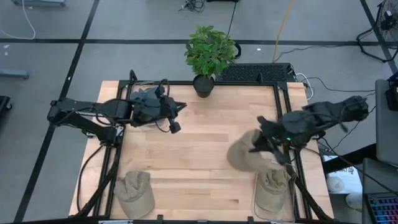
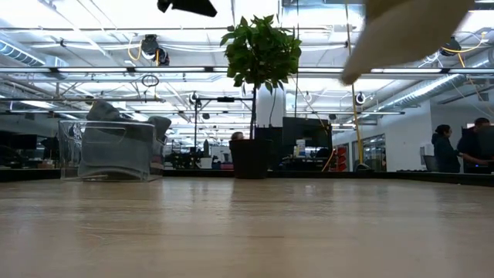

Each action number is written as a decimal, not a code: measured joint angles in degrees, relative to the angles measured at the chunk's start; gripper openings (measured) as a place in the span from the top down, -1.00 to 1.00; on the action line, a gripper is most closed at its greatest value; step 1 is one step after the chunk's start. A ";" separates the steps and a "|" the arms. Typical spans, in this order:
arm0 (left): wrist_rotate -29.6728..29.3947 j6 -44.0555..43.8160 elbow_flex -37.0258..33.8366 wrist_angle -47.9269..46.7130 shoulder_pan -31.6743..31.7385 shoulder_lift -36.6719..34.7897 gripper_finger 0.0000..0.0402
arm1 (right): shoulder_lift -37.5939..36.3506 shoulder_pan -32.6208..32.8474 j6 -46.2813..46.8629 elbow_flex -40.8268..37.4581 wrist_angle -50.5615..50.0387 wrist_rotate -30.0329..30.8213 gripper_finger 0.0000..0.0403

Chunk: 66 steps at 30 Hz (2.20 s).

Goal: Pick & Place hat
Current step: Put the right brown cap into the right transparent bin

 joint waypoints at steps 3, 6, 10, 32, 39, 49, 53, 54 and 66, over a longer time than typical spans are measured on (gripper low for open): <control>0.04 1.92 -0.03 0.25 0.66 0.22 0.84 | 0.01 6.32 -3.19 4.13 -7.19 -0.01 0.96; 0.03 3.06 -0.05 0.43 1.09 0.13 0.84 | -0.23 12.13 -2.39 6.07 -12.01 0.24 0.96; 0.04 3.40 -0.05 0.44 1.11 0.22 0.84 | -0.23 18.07 1.87 6.20 -14.87 0.26 0.96; 0.07 3.27 -0.05 0.46 1.11 0.17 0.84 | 8.39 38.93 30.35 6.20 -17.97 3.69 0.96; 0.07 3.27 -0.05 0.48 1.11 0.17 0.84 | 9.97 42.17 41.31 6.20 -15.25 4.73 0.96; 0.09 3.27 -0.05 0.46 1.11 0.17 0.84 | 9.95 45.20 47.21 6.20 -14.17 4.89 0.96; 0.09 3.27 -0.05 0.46 1.11 0.17 0.84 | 10.86 45.18 46.89 6.20 -14.25 4.78 0.96; 0.09 3.27 -0.05 0.46 1.11 0.17 0.84 | 11.20 45.17 46.81 6.19 -14.60 4.79 0.96; 0.09 3.27 -0.07 0.46 1.11 0.17 0.84 | 15.77 45.19 45.62 6.17 -17.71 -1.44 0.96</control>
